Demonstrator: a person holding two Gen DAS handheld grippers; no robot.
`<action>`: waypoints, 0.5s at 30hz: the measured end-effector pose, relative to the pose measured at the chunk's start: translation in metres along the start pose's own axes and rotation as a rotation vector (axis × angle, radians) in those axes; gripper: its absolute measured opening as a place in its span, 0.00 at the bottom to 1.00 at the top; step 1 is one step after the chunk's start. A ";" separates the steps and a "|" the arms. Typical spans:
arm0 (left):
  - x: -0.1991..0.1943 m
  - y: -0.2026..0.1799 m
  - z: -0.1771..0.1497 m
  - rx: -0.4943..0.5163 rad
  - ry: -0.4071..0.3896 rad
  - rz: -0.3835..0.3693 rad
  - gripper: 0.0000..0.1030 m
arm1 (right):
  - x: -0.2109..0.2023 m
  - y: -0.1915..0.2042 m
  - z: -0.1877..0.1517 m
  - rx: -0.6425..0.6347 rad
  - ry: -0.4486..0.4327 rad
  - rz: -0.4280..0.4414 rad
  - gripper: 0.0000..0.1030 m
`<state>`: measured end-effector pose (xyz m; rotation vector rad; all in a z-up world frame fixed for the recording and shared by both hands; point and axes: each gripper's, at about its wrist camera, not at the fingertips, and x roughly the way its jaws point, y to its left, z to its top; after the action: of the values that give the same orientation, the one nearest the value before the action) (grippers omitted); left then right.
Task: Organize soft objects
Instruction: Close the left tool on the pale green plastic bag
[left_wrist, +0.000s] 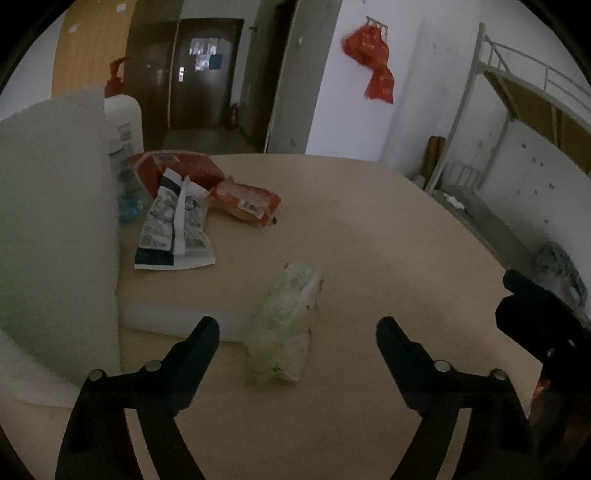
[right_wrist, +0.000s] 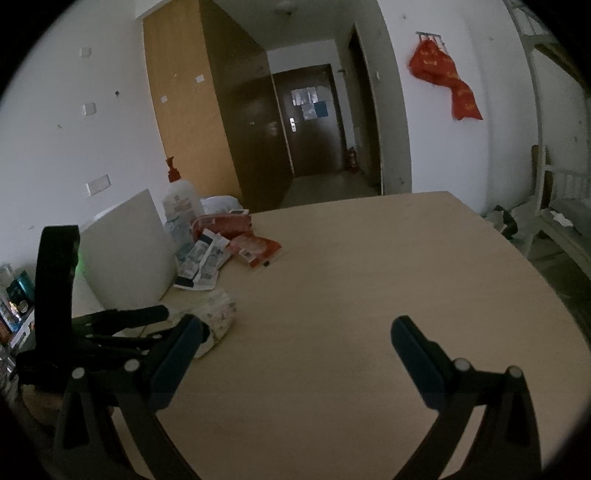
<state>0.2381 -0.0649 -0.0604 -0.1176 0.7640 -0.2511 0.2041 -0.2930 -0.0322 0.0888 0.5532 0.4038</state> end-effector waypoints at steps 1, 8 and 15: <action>0.002 -0.001 0.000 0.003 0.004 0.004 0.79 | 0.001 -0.001 0.000 0.000 0.002 0.002 1.00; 0.013 -0.002 -0.002 0.009 0.046 0.027 0.69 | 0.005 -0.006 0.001 0.009 0.010 0.017 1.00; 0.018 -0.005 -0.004 0.017 0.068 0.033 0.34 | 0.009 -0.010 0.000 0.023 0.021 0.022 1.00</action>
<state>0.2472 -0.0745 -0.0740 -0.0806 0.8306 -0.2313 0.2142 -0.2983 -0.0380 0.1126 0.5781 0.4203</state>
